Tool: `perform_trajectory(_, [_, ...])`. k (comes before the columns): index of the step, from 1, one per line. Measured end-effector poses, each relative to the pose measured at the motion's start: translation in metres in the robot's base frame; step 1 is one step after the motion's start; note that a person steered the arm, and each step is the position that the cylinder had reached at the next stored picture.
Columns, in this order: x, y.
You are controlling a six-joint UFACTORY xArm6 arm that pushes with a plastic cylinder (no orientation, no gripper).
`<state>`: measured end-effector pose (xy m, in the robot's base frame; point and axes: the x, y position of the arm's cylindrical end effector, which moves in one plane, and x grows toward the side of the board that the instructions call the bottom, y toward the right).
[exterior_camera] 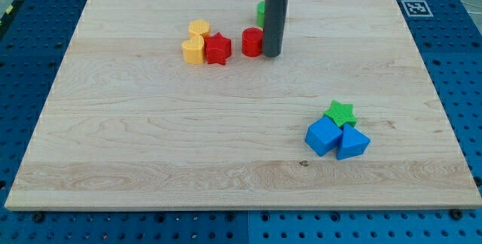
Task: Place red circle to the top of red star
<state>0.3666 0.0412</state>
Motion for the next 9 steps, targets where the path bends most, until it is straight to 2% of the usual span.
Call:
perform_trajectory(2, [-0.009,-0.023])
perform_trajectory(4, [-0.013,0.015])
perform_trajectory(5, [-0.035,0.009])
perform_trajectory(9, [-0.036,-0.050])
